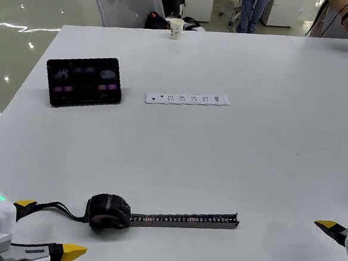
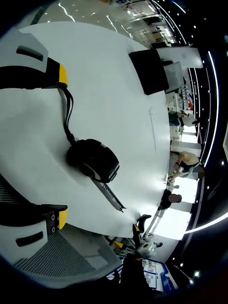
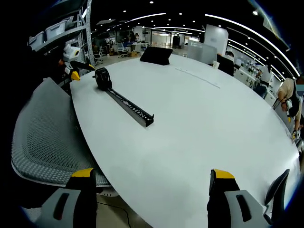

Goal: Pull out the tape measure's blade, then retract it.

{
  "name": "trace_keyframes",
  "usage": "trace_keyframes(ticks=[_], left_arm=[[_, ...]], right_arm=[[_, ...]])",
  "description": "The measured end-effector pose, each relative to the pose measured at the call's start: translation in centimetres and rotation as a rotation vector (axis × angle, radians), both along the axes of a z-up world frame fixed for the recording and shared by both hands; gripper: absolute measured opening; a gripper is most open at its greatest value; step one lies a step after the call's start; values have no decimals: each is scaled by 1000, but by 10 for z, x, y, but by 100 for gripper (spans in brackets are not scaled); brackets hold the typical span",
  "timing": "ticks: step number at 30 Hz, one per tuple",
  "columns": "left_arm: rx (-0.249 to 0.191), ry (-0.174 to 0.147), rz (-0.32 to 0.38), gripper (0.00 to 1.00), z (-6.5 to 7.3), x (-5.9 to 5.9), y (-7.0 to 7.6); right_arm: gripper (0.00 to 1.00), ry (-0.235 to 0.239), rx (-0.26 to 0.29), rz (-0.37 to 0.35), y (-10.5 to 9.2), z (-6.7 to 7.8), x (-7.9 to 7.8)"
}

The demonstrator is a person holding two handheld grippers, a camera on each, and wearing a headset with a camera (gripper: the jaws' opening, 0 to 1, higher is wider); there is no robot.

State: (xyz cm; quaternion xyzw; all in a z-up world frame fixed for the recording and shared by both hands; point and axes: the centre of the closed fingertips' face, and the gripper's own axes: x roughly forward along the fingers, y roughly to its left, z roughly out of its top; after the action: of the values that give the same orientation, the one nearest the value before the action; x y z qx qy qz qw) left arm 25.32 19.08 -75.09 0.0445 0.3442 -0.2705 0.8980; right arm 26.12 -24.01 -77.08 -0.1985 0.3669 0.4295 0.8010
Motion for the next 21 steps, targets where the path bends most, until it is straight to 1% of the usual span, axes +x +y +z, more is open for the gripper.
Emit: trace_keyframes(ticks=[1,2,3,4,8,10,12,14,16,17,19,20,21], left_arm=[[4,2,-10,99,-1,-1,-3],[3,7,-16,99,-2,-1,-7],[-1,12,-23,99,-2,-2,-10],[-7,15,-33,99,-2,-2,-14],[-4,7,-47,99,0,0,-27],[-4,-16,-39,99,1,7,-28],[-4,-9,-33,99,1,9,-31],[-9,-19,-29,99,3,11,-35],[-40,-24,-8,99,6,14,-40],[-66,-30,44,99,8,18,-42],[-117,-10,84,99,10,19,-48],[-121,-13,119,99,11,22,-48],[-111,-34,147,99,13,26,-47]], right_arm=[[99,15,25,1,4,1,0],[99,27,37,-2,6,2,1],[99,48,31,-8,7,1,0],[99,53,28,-8,8,2,1],[99,44,21,14,16,9,4],[99,39,22,19,19,12,6],[99,37,7,22,21,13,8],[99,43,-8,22,22,14,8],[99,41,-19,30,22,15,11],[99,37,-24,37,22,15,12],[99,35,-35,51,22,15,15],[99,36,-47,60,22,14,16],[99,34,-56,67,23,14,17]])
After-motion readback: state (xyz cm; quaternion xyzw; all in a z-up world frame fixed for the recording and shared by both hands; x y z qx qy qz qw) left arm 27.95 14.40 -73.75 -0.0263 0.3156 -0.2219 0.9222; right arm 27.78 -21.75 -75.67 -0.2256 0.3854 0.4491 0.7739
